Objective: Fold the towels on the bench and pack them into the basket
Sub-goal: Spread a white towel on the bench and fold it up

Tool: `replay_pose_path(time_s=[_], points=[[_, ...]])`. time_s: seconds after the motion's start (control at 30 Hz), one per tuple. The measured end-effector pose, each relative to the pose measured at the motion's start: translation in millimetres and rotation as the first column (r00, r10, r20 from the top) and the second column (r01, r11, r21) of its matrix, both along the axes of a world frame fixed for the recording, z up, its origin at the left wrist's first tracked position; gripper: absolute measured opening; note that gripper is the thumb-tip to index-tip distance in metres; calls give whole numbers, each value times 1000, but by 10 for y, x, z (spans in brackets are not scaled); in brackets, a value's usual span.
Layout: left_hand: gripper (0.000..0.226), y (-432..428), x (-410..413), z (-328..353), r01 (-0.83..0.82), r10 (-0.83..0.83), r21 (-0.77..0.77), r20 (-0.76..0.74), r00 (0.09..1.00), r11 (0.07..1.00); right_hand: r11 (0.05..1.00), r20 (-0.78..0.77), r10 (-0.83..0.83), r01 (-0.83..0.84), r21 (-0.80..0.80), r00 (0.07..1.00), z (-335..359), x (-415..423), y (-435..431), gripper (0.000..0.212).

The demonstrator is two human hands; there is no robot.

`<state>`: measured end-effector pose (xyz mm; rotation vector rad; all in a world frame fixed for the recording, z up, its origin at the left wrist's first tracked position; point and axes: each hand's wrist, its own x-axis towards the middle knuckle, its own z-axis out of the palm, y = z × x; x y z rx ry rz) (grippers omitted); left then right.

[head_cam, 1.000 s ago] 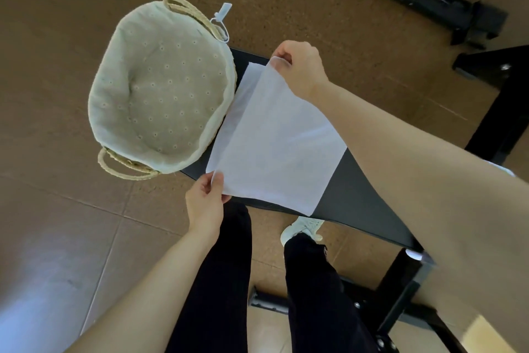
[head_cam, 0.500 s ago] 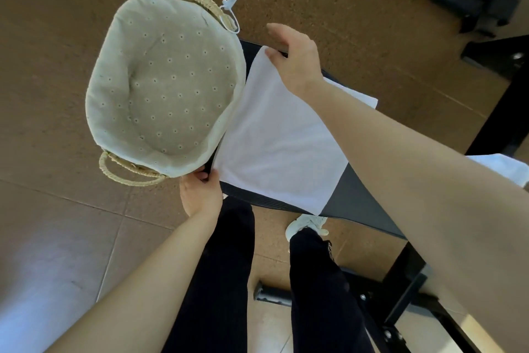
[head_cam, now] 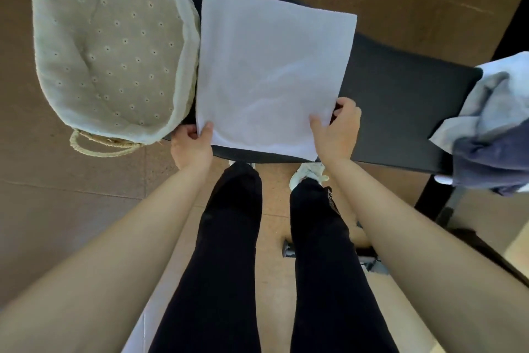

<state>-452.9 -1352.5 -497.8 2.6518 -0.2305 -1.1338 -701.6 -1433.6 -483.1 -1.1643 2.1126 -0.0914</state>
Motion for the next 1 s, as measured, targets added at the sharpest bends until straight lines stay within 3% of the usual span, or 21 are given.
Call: replay_pose_path(time_s=[0.1,0.27,0.47,0.6,0.7,0.87,0.93,1.0], points=[[40,11,-15,16,13,-13,0,31,999,1000,980,26,-159,154,125,987,19,-36,337,60],[38,-17,-26,96,47,-47,0,47,998,999,936,89,-124,87,342,988,34,-36,521,29],[28,108,-9,195,5,-8,-40,-74,997,999,932,211,-158,75,353,965,132,-278,544,27],[27,309,-183,330,-48,38,-52,-190,981,997,900,335,-298,145,411,894,221,-601,626,25],[27,464,-286,433,-66,56,-34,-227,972,997,894,346,-318,158,418,883,311,-804,699,22],[28,591,-351,650,-62,41,-71,-274,961,996,939,418,-291,174,296,861,559,-938,714,56],[14,552,-309,709,-55,20,-98,-333,943,994,952,465,-245,121,281,851,653,-948,628,50],[8,455,-209,755,-84,32,-99,-441,897,991,952,490,-212,66,298,846,700,-962,497,31]])
